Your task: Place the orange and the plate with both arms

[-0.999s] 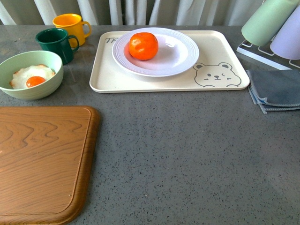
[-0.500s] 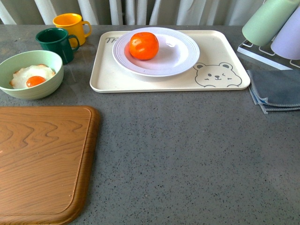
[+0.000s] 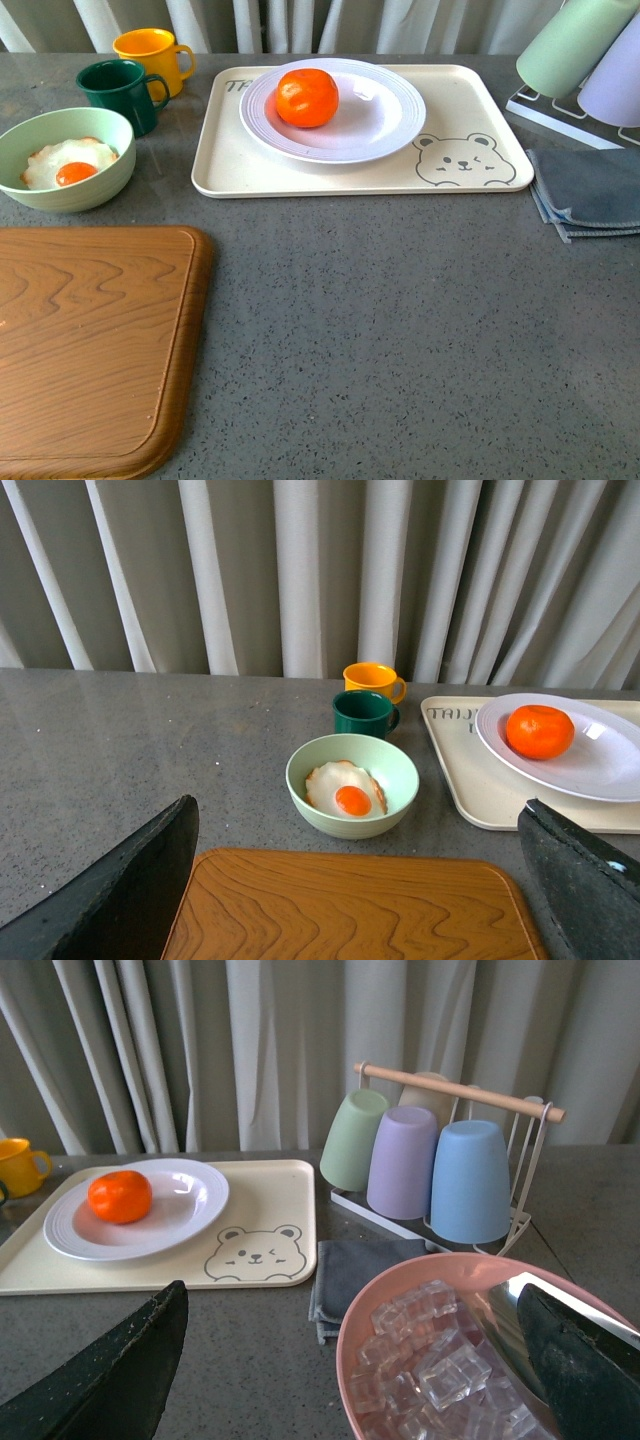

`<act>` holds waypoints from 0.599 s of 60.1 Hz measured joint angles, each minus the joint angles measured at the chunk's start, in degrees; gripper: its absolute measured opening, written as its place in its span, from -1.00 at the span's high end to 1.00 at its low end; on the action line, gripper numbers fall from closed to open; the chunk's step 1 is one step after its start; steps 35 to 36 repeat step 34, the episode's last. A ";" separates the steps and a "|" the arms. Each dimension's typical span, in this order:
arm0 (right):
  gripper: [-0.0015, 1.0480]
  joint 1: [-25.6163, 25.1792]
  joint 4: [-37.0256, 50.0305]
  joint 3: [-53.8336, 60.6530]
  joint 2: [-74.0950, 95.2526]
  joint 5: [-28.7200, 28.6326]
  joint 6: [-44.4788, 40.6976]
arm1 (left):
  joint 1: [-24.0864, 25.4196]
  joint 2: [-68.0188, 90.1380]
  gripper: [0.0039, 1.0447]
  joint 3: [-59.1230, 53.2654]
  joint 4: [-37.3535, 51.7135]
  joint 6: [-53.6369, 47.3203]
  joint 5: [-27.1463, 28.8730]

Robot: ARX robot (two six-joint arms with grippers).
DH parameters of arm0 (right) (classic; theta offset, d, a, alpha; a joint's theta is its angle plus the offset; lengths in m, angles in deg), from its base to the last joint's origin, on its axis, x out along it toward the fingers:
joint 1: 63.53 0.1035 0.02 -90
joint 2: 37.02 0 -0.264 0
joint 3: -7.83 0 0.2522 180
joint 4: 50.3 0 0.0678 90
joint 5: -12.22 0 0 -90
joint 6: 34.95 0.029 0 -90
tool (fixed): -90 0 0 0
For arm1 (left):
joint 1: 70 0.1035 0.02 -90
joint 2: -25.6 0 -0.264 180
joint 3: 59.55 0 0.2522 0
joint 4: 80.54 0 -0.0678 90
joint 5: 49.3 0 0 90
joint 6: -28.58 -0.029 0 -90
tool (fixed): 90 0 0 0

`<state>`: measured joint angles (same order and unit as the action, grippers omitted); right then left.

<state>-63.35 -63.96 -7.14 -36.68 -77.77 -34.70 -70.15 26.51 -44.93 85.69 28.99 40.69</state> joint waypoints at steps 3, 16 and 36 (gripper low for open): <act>-0.83 0.00 0.00 0.00 0.00 0.00 0.00 | 0.00 0.00 -0.83 0.00 0.00 0.00 0.00; -0.83 0.00 0.00 0.00 0.00 0.00 0.00 | 0.00 0.00 -0.83 0.00 0.00 0.00 0.00; -0.83 0.00 0.00 0.00 0.00 0.00 0.00 | 0.00 0.00 -0.83 0.00 0.00 0.00 0.00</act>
